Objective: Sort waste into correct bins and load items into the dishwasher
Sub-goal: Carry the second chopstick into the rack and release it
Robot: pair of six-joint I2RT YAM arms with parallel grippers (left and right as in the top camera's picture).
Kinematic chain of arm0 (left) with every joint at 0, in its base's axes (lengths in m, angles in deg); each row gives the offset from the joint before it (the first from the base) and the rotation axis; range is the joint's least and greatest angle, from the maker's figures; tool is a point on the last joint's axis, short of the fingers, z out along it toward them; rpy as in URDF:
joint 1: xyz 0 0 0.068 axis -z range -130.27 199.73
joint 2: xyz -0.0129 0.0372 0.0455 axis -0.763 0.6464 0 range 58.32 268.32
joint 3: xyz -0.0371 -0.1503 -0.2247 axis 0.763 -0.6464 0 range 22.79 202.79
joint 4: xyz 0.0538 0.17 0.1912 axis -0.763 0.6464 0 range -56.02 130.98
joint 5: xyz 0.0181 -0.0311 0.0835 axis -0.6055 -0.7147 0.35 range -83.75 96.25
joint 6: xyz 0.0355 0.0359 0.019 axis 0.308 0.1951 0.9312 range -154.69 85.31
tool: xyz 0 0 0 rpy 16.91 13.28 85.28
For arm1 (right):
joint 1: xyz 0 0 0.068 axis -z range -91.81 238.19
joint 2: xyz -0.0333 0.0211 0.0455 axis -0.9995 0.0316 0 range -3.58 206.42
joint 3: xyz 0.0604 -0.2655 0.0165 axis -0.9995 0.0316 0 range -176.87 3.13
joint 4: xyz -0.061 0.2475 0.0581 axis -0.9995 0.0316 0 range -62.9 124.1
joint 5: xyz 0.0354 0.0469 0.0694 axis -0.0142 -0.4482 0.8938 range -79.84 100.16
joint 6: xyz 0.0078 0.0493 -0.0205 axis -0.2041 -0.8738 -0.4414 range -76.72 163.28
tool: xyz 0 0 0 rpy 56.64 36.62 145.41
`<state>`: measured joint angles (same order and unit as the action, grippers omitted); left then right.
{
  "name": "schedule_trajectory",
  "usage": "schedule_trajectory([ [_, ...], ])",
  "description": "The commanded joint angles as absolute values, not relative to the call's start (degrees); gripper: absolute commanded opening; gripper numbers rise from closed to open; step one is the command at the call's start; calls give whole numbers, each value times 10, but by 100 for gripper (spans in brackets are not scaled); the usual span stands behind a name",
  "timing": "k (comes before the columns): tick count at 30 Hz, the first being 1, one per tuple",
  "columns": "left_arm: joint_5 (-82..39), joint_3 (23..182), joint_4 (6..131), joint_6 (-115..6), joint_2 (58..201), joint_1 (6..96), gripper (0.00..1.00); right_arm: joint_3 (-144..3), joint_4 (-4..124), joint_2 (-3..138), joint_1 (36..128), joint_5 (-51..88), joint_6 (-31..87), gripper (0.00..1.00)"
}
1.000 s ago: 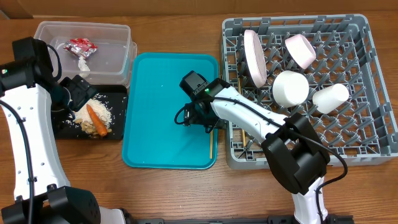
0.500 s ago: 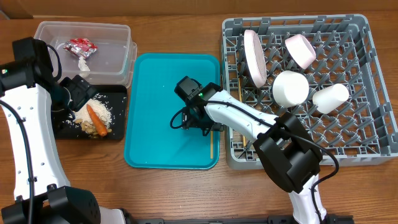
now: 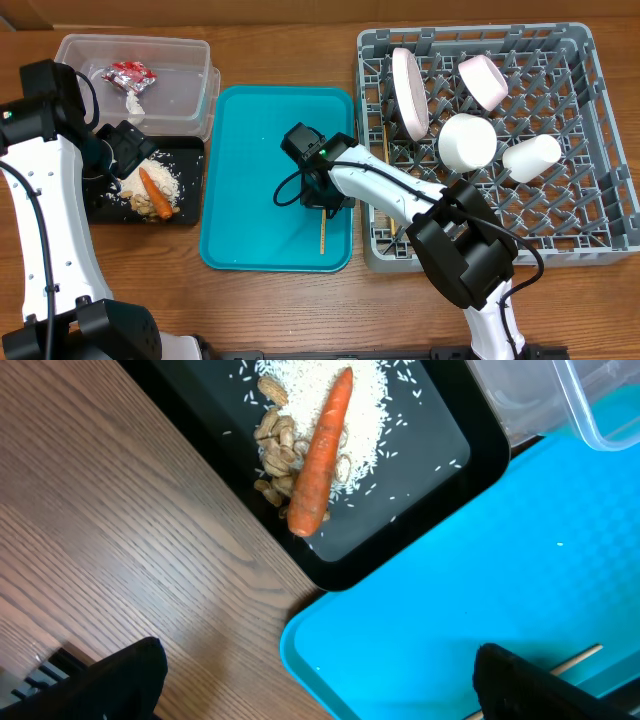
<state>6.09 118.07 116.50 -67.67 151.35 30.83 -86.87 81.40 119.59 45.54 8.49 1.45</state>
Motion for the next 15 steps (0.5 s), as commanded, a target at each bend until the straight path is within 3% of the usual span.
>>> schedule_trajectory([
  [1, 69, 1181, 1164, -670, 1517, 303, 100, -869, 814, 1212, 450, 90, 15, 5],
  [7, 69, 1181, 1164, -670, 1517, 303, 100, -906, 852, 1187, 454, 90, 43, 4],
  [15, 69, 1181, 1164, -670, 1517, 303, 100, -967, 919, 1043, 471, 79, 145, 4],
])
